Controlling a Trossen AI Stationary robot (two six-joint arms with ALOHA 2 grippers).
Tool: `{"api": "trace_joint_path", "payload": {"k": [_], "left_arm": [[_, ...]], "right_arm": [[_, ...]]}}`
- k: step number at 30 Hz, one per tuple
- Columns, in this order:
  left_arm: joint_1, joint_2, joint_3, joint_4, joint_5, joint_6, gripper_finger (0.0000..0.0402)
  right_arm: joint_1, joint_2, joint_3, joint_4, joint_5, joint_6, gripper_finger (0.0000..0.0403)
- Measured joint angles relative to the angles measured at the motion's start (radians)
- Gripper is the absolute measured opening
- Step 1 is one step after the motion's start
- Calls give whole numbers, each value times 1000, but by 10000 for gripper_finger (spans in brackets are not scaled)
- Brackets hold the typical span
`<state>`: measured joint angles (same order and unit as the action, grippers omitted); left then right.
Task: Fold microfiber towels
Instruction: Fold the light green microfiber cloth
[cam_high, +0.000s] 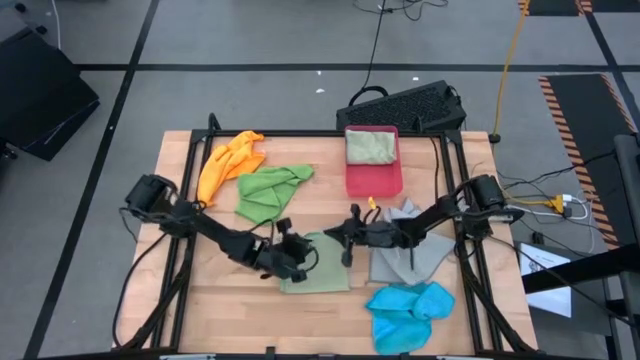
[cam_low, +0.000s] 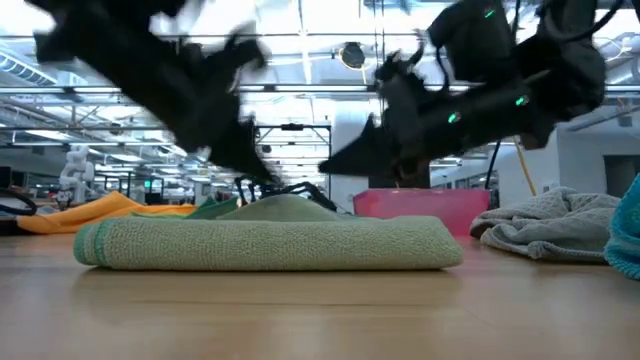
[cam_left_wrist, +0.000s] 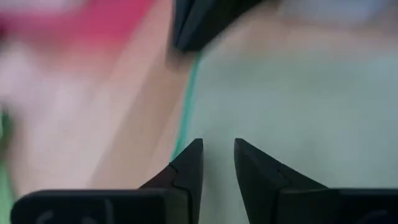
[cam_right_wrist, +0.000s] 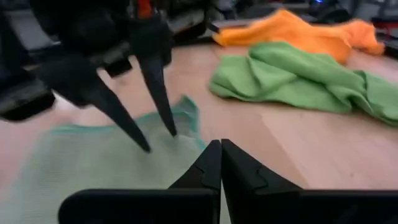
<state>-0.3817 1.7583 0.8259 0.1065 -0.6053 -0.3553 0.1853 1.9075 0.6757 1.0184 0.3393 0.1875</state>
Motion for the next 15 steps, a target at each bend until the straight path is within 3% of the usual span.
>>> {"api": "trace_joint_path", "payload": {"k": [3, 7, 15], "left_arm": [[26, 46, -39, 3, 62, -87, 92], [20, 55, -85, 16, 52, -158, 92], [6, 24, -102, 41, 70, -65, 92]], "right_arm": [[-13, 24, 0, -56, 0, 28, 0], [-14, 75, -1, -89, 2, 44, 0], [-8, 86, -8, -85, 1, 101, 0]]}}
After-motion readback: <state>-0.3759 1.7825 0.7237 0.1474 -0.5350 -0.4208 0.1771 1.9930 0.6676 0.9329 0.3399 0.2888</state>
